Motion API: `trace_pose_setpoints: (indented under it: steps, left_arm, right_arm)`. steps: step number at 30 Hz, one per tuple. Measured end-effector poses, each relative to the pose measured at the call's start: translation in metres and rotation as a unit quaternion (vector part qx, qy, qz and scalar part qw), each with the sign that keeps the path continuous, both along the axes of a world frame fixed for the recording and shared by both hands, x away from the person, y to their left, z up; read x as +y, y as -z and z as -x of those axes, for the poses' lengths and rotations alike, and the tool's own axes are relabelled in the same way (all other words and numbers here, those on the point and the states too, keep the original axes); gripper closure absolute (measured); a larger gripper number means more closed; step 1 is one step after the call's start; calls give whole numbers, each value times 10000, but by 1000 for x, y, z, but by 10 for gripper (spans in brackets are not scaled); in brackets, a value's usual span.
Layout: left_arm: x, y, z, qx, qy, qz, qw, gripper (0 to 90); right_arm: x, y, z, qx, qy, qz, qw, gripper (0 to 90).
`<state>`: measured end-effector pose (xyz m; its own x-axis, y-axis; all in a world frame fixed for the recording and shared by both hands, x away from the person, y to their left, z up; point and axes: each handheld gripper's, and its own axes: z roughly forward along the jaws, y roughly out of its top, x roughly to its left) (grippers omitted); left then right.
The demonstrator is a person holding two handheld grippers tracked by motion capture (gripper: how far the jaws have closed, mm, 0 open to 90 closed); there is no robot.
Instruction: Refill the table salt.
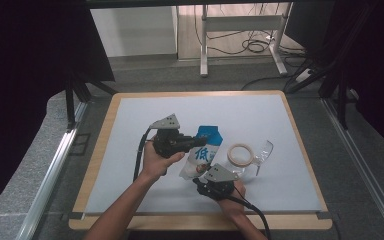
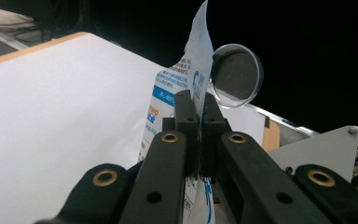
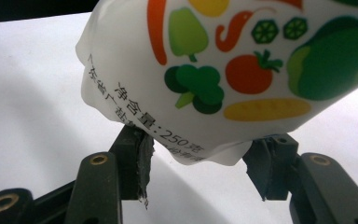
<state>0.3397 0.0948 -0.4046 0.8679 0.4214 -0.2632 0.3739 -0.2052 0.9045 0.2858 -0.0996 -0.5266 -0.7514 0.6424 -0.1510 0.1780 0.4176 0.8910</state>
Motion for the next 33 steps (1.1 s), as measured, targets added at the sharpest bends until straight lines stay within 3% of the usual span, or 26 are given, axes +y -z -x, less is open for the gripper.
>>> trace_pose_setpoints:
  steps: [9, 13, 29, 33]
  left_arm:
    - [-12, 0, -7, 44, 115, -94, 9999, 900]
    - [-18, 0, -12, 92, 146, -136, 9998, 900]
    - [-41, -6, -30, 271, 295, -588, 9975, 900]
    - [-47, -10, -33, 210, 318, -689, 9969, 900]
  right_arm:
    - [-3, -1, 3, 55, 59, -35, 10000, 470]
    - [-5, 0, 2, 180, 91, -148, 9997, 470]
    - [-9, -1, -3, 474, 221, -440, 9977, 470]
    - [-11, -2, -5, 507, 279, -537, 9969, 470]
